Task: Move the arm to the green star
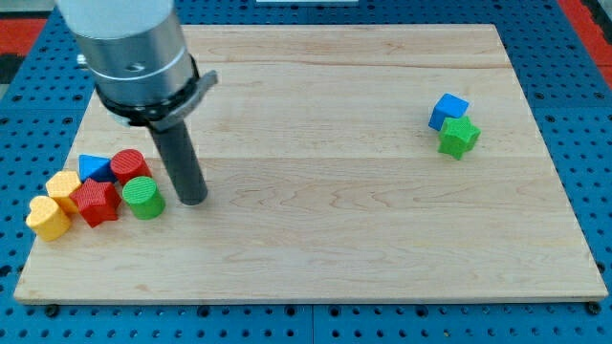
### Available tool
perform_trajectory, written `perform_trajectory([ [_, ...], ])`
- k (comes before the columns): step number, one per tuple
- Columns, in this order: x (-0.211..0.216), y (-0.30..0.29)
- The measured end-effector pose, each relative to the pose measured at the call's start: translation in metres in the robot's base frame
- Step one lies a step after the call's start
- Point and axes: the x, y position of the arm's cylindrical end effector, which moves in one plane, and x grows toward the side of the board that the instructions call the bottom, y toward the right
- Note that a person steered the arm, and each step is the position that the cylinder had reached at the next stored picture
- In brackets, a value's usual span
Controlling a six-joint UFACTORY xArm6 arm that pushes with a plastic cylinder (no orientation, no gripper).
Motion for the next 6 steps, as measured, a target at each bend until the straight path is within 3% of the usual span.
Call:
perform_trajectory([
  [3, -0.004, 0.257],
  [4, -0.010, 0.316],
  [5, -0.043, 0.367],
  [6, -0.084, 0.360],
])
